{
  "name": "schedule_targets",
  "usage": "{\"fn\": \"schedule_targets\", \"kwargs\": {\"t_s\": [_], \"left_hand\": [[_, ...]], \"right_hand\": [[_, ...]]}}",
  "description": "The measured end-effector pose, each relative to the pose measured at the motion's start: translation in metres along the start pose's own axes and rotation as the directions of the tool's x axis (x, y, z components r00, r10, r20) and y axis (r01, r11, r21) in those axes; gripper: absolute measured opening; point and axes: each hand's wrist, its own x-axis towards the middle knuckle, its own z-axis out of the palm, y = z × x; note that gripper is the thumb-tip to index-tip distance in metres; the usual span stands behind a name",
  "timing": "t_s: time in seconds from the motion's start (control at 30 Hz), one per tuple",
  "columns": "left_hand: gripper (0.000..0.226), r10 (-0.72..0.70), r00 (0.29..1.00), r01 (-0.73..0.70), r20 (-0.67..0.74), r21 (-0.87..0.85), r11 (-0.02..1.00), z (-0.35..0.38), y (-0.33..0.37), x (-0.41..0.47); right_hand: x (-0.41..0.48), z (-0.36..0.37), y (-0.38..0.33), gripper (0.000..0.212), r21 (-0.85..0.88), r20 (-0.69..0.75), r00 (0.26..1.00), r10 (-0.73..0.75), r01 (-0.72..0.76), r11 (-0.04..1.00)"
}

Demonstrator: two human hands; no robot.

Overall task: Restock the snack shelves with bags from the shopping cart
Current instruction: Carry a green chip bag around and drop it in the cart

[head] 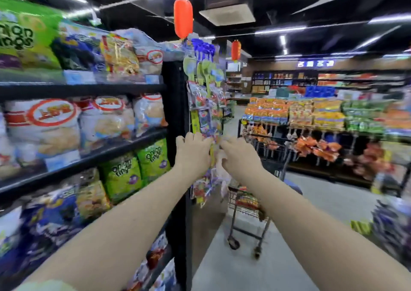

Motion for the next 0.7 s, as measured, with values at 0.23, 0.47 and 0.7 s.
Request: {"fn": "schedule_targets", "kwargs": {"t_s": [0.23, 0.47, 0.7], "left_hand": [[0.026, 0.119, 0.991, -0.103, 0.066, -0.207, 0.973, 0.079, 0.167, 0.071], [0.032, 0.198, 0.961, -0.127, 0.194, -0.324, 0.937, 0.191, 0.271, 0.094], [0.032, 0.240, 0.940, -0.133, 0.244, -0.386, 0.913, 0.306, 0.304, 0.160]], "right_hand": [[-0.041, 0.065, 0.159, 0.028, -0.063, 0.123, 0.975, 0.185, -0.178, 0.982], [-0.064, 0.168, 0.259, 0.026, -0.021, 0.248, 0.905, 0.345, -0.351, 0.936], [-0.033, 0.276, 0.327, 0.033, -0.013, 0.299, 0.856, 0.421, -0.437, 0.899]]}}
